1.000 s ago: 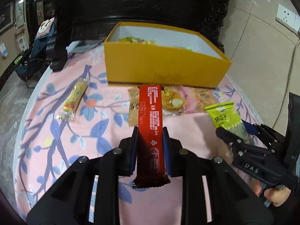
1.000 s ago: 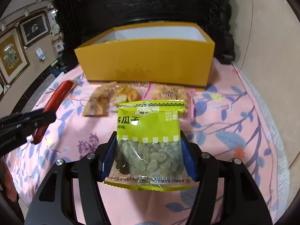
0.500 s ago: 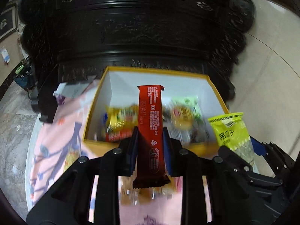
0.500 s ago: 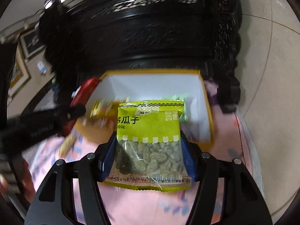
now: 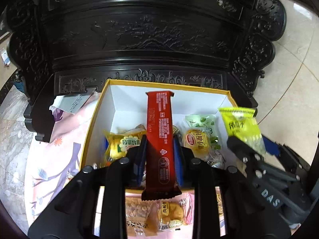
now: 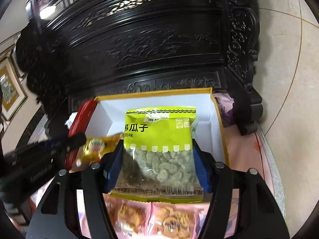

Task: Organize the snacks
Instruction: 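Carry both items into the yellow box and open both tools, then move both open tools back toward the remaining snacks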

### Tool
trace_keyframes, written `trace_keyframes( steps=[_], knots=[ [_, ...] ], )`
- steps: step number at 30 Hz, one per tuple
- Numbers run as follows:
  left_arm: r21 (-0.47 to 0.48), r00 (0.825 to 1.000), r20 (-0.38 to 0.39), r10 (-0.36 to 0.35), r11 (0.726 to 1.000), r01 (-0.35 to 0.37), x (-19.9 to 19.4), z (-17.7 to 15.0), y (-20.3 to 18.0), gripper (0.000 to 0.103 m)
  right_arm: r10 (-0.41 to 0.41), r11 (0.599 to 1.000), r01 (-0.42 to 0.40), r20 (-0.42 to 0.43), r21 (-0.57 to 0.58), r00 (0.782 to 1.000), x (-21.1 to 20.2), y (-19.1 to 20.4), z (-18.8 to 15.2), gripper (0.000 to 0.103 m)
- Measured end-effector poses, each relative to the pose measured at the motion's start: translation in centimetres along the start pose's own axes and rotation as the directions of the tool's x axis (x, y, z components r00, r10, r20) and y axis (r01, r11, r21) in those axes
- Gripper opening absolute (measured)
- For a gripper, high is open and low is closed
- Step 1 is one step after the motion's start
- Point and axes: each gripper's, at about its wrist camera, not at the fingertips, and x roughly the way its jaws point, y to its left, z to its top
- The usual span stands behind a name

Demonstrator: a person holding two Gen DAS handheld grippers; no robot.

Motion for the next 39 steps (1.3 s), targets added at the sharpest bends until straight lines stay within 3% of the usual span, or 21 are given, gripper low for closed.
trace_keyframes(
  steps=[1, 3, 8, 10, 13, 17, 24, 35, 39],
  knots=[
    [-0.006, 0.999, -0.024, 0.025, 1.000, -0.025, 0.7, 0.4, 0.2, 0.072, -0.035, 0.999, 0.035, -0.005, 0.003, 0.999, 0.5, -0.4, 0.3, 0.079],
    [-0.036, 0.999, -0.025, 0.036, 0.999, -0.036, 1.2, 0.3, 1.2, 0.090, -0.028, 0.999, 0.028, -0.028, 0.015, 0.999, 0.7, -1.3, -0.1, 0.079],
    [-0.076, 0.999, 0.029, 0.045, 0.996, -0.043, -1.3, -4.0, 4.6, 0.090, 0.048, 0.999, -0.048, -0.057, 0.005, 0.997, -2.6, -3.0, -5.2, 0.079],
    [-0.082, 0.998, 0.050, 0.040, 0.996, -0.036, -2.9, -6.8, 5.5, 0.090, 0.058, 0.998, -0.058, -0.076, 0.000, 0.995, -3.7, -3.6, -8.9, 0.090],
    [-0.100, 0.997, 0.067, 0.029, 0.995, -0.023, -5.1, -11.6, 6.6, 0.090, -0.007, 1.000, 0.007, -0.097, -0.001, 0.995, -3.5, -3.9, -13.6, 0.092],
    [-0.143, 0.999, 0.039, 0.019, 0.990, -0.013, -6.3, -17.2, 8.0, 0.090, -0.035, 0.998, 0.042, -0.134, 0.048, 0.990, -1.2, -4.1, -16.7, 0.092],
    [-0.165, 0.999, -0.030, 0.026, 0.986, -0.030, -7.5, -22.1, 10.7, 0.090, -0.044, 0.993, 0.060, -0.150, 0.098, 0.988, 1.2, -3.0, -17.1, 0.092],
    [-0.203, 1.000, 0.013, 0.006, 0.979, -0.003, -9.2, -23.0, 13.1, 0.090, -0.128, 0.989, 0.139, -0.172, 0.055, 0.977, 4.3, -0.6, -16.6, 0.093],
    [-0.208, 1.000, 0.001, -0.002, 0.978, 0.002, -8.8, -23.3, 13.6, 0.090, -0.145, 0.987, 0.156, -0.179, 0.048, 0.973, 5.8, -0.3, -16.8, 0.102]
  ],
)
